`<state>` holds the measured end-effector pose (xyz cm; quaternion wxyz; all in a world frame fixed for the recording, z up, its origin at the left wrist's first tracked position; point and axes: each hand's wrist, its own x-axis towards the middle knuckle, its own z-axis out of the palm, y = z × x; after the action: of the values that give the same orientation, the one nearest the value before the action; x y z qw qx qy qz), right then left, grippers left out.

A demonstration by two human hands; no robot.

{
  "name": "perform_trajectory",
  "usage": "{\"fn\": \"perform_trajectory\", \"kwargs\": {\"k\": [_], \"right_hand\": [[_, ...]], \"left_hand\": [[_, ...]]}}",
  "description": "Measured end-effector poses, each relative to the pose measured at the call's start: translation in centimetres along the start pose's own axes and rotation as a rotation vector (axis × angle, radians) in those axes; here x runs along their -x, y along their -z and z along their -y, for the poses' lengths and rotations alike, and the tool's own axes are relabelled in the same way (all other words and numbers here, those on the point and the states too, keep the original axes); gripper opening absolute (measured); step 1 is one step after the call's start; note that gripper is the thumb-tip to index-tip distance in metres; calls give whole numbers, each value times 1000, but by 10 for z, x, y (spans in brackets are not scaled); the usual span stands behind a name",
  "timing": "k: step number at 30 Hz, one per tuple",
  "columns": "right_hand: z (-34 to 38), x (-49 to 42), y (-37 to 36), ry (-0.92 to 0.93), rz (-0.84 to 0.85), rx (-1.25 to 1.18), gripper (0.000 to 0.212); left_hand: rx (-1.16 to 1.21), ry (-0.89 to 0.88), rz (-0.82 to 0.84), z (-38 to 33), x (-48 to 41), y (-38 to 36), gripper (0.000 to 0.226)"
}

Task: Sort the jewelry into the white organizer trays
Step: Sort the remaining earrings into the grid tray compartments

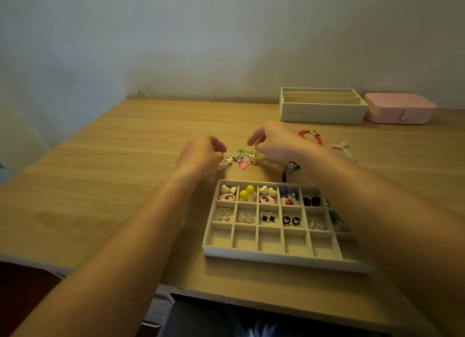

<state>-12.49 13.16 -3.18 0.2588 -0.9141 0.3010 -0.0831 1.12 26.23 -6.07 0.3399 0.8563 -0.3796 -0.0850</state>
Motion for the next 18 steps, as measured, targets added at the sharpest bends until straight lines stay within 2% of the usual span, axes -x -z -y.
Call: {"fn": "perform_trajectory", "kwargs": {"k": [4,7,10,13,16,18], "right_hand": [[1,-22,-12,23,-31,72,20],[-2,-35,-16,28,12,106,18],[-4,-44,-16,17,60,153,10],[-3,-45,-14,7,116,204,16],[0,-36,-4,31,68,37,13],[4,-24,6,66,44,-130,7]], "left_hand": [[73,-9,-50,-9,-17,-11,19],[187,-5,-127,-8,-25,-16,18],[235,-3,-135,-4,-30,-17,16],[214,-31,-129,-1,-30,-14,16],[197,-101,-115,-5,-25,-12,18],[260,-181,-40,-9,-20,-9,24]]}}
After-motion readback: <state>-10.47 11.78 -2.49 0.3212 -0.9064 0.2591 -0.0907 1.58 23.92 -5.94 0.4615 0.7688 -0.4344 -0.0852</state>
